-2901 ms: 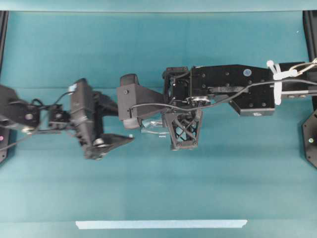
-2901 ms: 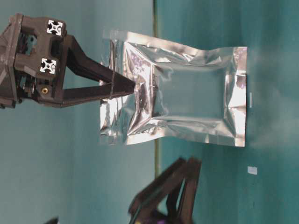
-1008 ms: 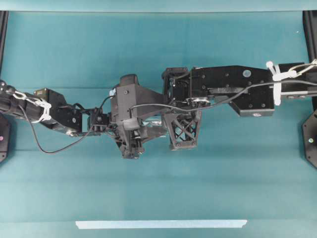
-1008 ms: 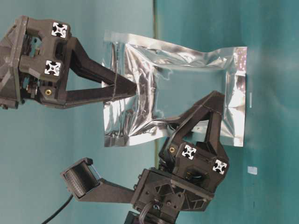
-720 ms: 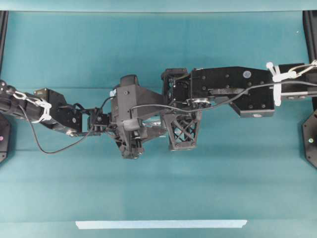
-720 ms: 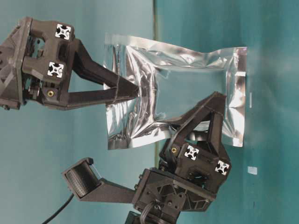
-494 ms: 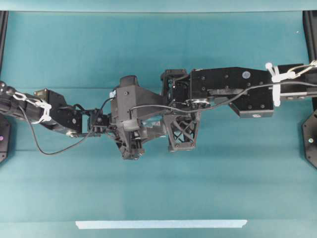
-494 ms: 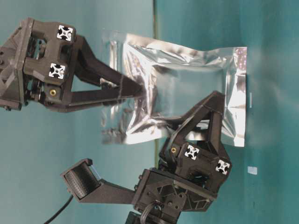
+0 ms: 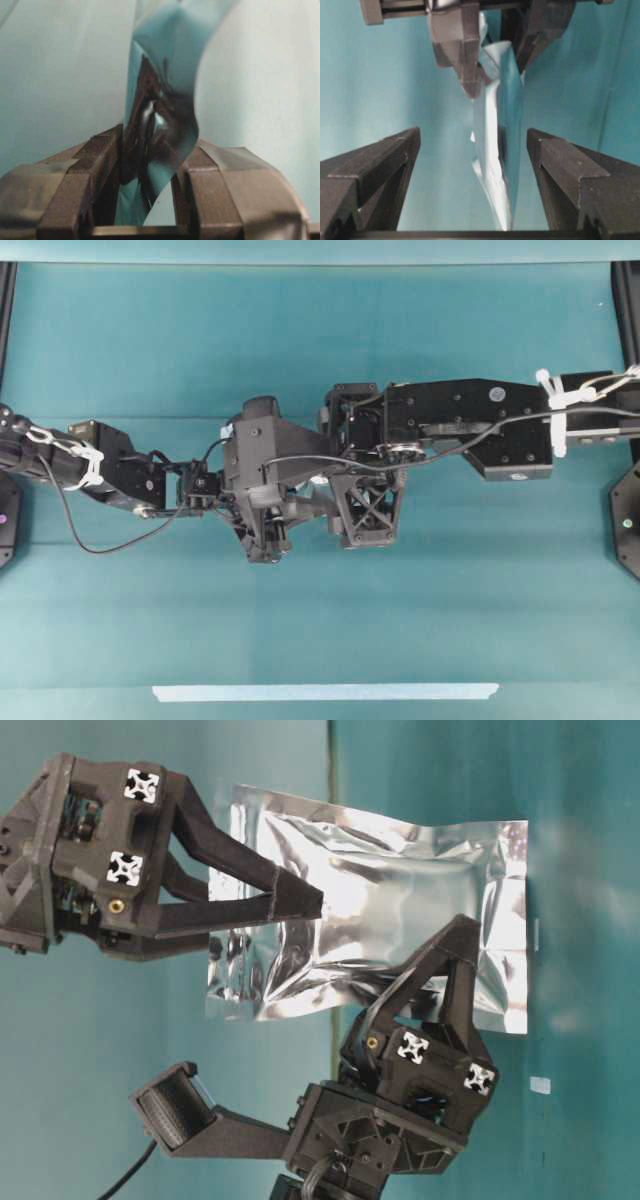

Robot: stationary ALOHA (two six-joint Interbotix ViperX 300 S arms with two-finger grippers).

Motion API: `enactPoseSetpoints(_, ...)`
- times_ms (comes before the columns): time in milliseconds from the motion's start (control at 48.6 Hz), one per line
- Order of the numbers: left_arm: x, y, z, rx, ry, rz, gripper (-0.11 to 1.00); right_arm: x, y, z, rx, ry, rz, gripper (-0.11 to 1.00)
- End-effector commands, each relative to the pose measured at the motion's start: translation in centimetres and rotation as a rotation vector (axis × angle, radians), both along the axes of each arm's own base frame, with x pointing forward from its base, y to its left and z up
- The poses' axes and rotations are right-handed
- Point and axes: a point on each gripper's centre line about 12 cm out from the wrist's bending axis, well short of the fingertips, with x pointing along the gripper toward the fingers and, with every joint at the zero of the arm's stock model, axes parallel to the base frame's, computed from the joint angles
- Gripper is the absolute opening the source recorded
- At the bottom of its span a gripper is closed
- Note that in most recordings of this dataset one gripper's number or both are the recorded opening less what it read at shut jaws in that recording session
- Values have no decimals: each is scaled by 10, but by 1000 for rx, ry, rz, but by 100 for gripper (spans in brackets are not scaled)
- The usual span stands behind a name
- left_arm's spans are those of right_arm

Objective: Hand over the silver zip bag and make it stand upright.
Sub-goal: 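Close the left gripper on the bag and open the right gripper, then withdraw the open right gripper rightward while the left holds the bag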

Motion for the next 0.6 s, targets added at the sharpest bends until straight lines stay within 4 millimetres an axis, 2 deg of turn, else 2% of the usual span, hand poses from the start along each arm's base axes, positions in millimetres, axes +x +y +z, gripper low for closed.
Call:
enactPoseSetpoints(0, 1, -3, 2, 8, -3, -11, 29, -6, 0, 28, 8, -73, -36, 88)
enactPoseSetpoints(247, 0, -3, 1, 11, 6, -12, 29, -36, 0, 56, 34, -187, -108, 88)
enactPoseSetpoints(576, -2, -4, 0, 11, 10, -15, 29, -76, 0, 67, 81, -418, -176, 88)
